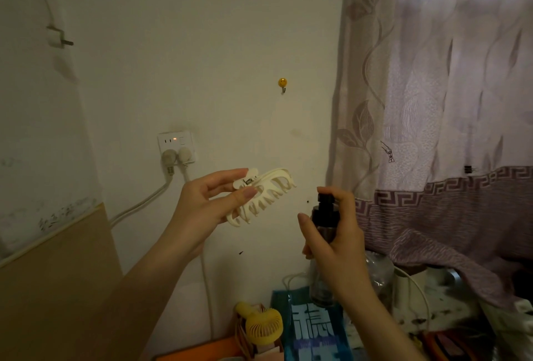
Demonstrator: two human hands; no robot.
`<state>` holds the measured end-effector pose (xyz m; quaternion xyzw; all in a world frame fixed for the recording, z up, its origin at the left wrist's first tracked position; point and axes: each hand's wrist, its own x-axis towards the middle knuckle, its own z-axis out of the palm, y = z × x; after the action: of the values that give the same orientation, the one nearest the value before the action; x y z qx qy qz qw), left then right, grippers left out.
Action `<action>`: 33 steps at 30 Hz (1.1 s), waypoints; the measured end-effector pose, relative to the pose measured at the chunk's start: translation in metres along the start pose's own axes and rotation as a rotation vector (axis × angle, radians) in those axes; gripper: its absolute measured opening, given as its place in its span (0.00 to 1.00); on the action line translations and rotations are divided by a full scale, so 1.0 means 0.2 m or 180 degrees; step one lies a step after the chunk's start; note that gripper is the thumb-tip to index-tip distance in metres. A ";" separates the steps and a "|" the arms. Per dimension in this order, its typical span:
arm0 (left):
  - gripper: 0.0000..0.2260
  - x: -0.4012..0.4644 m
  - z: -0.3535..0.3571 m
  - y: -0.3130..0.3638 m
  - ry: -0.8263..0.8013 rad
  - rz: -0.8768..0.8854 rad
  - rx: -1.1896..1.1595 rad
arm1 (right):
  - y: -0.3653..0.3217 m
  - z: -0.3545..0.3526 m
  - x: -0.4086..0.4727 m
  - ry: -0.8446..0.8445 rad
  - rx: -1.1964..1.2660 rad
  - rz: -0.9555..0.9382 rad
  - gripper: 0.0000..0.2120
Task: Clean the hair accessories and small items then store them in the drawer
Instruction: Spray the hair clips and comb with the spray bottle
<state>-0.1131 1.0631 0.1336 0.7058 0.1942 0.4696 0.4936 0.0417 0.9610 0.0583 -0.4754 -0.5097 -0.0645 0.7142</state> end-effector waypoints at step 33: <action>0.20 -0.15 0.03 -0.18 -0.0516 -0.0137 0.0182 | -0.01 -0.09 -0.07 -0.0280 0.0676 0.0709 0.36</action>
<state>-0.1157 1.0529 0.0879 0.7509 0.1820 0.3946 0.4973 0.0466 0.9409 0.0477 -0.4532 -0.4885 0.0902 0.7402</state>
